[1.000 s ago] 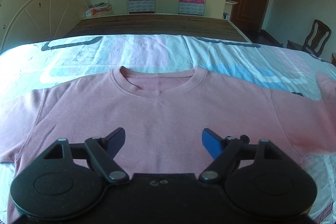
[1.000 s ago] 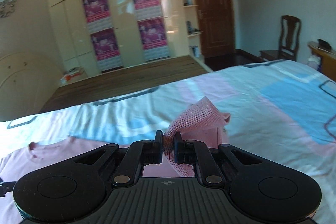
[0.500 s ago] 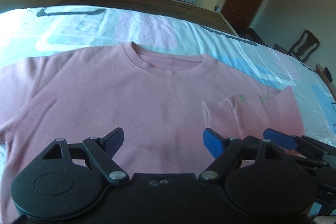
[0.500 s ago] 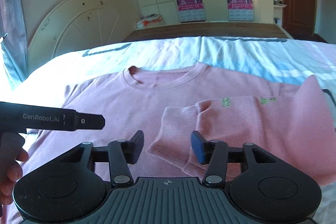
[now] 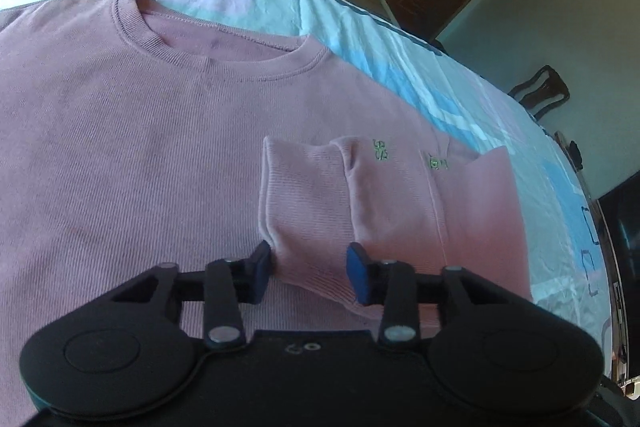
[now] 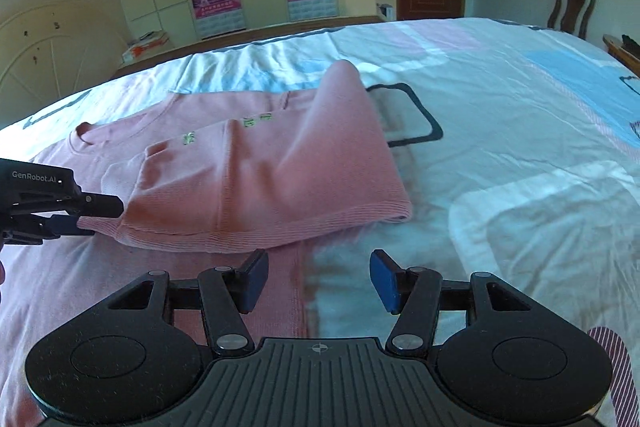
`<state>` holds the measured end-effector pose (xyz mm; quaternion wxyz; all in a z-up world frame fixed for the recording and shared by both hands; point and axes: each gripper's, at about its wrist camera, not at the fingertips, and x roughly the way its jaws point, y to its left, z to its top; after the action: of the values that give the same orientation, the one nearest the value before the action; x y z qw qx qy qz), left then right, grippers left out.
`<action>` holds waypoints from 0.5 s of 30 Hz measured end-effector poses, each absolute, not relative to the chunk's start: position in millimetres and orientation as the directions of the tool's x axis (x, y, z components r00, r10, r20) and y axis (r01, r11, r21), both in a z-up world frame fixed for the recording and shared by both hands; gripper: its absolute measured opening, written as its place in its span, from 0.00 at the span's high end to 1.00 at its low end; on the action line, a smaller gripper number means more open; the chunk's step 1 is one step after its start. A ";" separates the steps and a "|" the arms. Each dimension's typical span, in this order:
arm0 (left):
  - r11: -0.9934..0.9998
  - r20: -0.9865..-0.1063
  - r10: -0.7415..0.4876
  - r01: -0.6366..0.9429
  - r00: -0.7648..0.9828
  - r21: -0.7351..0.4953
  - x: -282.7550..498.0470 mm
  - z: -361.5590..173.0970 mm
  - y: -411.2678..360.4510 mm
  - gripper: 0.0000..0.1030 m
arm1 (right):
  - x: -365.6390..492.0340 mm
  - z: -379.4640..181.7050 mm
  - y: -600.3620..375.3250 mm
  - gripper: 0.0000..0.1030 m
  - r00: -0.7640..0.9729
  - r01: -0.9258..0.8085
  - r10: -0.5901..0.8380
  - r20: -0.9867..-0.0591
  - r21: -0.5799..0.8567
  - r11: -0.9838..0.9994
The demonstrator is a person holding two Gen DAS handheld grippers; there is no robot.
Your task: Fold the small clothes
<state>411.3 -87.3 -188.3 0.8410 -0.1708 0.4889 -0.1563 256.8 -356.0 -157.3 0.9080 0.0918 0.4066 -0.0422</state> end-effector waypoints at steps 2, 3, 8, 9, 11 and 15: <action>0.895 -0.774 -0.424 0.085 0.470 -0.438 413.4 -189.5 -89.0 0.91 | 255.8 -159.3 -360.3 0.45 0.658 0.171 -0.011 -0.753 0.135 0.976; 0.896 -0.771 -0.422 0.086 0.477 -0.437 413.8 -186.6 -88.9 0.93 | 256.0 -160.3 -360.4 0.45 0.655 0.176 -0.014 -0.756 0.134 0.975; 0.865 -0.680 -0.479 0.169 0.554 -0.472 414.9 -136.4 -79.6 0.94 | 263.1 -166.0 -348.9 0.31 0.651 0.160 -0.018 -0.759 0.114 0.981; 0.858 -0.656 -0.488 0.178 0.576 -0.482 416.3 -122.8 -74.0 0.94 | 264.8 -166.1 -346.8 0.31 0.655 0.160 -0.022 -0.755 0.110 0.981; 0.853 -0.606 -0.485 0.187 0.631 -0.487 418.2 -94.8 -58.2 0.94 | 270.9 -167.0 -344.4 0.31 0.666 0.170 -0.036 -0.745 0.105 0.980; 0.871 -0.553 -0.426 0.160 0.716 -0.465 419.6 -63.4 -20.3 0.94 | 288.5 -168.9 -341.7 0.34 0.677 0.176 -0.023 -0.736 0.131 0.976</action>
<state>419.6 -20.3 -63.4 0.9054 -0.1958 0.3403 -0.1617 288.5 -341.7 -168.9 0.9106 0.0958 0.3983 -0.0545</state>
